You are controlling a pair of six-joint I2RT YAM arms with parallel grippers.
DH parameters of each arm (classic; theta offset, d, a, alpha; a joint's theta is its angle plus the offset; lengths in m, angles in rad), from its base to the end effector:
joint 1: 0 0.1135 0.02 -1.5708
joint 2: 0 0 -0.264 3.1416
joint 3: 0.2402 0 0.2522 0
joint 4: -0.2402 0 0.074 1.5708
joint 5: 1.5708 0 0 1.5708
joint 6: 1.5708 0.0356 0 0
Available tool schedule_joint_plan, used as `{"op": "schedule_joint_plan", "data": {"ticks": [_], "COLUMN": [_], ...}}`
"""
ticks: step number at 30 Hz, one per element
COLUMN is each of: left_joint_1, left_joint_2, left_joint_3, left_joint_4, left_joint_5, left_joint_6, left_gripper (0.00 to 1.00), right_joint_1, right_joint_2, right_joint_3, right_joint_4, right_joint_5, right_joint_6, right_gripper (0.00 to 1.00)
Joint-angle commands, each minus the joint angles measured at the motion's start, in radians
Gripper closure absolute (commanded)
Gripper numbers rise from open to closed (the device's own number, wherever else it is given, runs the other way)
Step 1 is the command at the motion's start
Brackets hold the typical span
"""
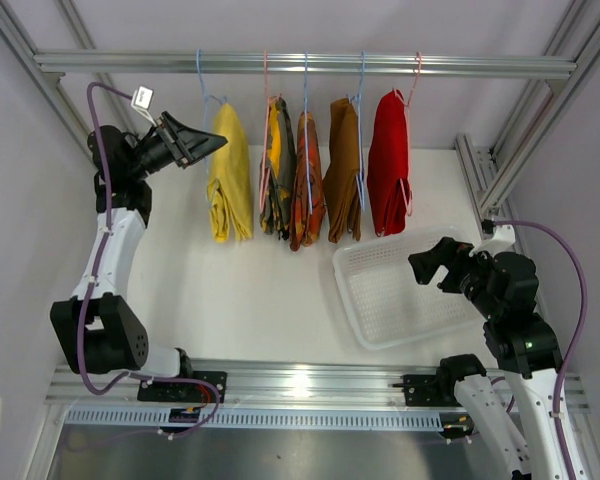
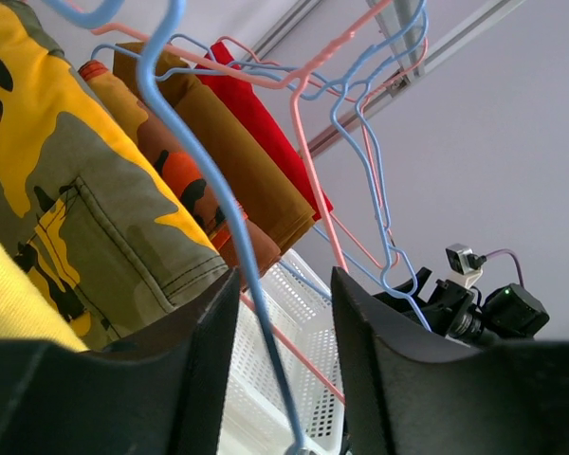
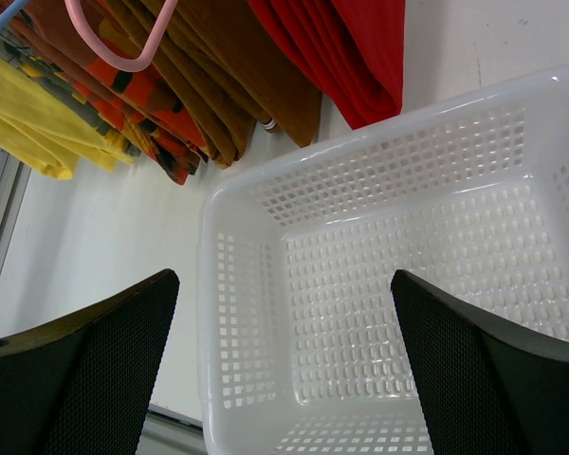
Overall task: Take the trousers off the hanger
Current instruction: Pick up the hanger from the clothesline.
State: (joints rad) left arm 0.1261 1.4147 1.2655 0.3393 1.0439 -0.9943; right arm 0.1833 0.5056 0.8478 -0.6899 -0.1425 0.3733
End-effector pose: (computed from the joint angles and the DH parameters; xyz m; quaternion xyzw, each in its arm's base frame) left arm 0.3217 0.0098 0.4146 0.0323 0.6719 -0.5692 0.4728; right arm 0.0997 0.0236 0.3429 0.0368 0.8169 0.2134 0.5346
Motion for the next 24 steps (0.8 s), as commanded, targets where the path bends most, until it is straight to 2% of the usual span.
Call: {"op": "schedule_joint_plan", "data": {"ticks": [1, 12, 18, 19, 24], "left_joint_1": [0.003, -0.006, -0.008, -0.008, -0.006], "left_joint_2": [0.015, 0.044, 0.059, 0.061, 0.043], "left_joint_3": [-0.005, 0.026, 0.032, 0.034, 0.003], "left_joint_4": [0.060, 0.066, 0.127, 0.130, 0.205], "left_joint_5": [0.022, 0.027, 0.042, 0.044, 0.050], "left_joint_6": [-0.015, -0.027, -0.086, -0.087, -0.124], "left_gripper": [0.54, 0.71, 0.90, 0.98, 1.00], "right_joint_1": [-0.001, -0.001, 0.001, -0.001, -0.001], "right_joint_2": [0.004, 0.013, 0.022, 0.024, 0.025], "right_joint_3": [0.022, 0.013, 0.010, 0.010, 0.011], "right_joint_4": [0.004, 0.009, 0.012, 0.012, 0.009], "right_joint_5": [0.004, 0.001, -0.002, -0.003, -0.003], "right_joint_6": [-0.001, 0.004, 0.004, 0.004, 0.004], "right_gripper": [0.01, 0.00, 0.00, 0.01, 0.01]}}
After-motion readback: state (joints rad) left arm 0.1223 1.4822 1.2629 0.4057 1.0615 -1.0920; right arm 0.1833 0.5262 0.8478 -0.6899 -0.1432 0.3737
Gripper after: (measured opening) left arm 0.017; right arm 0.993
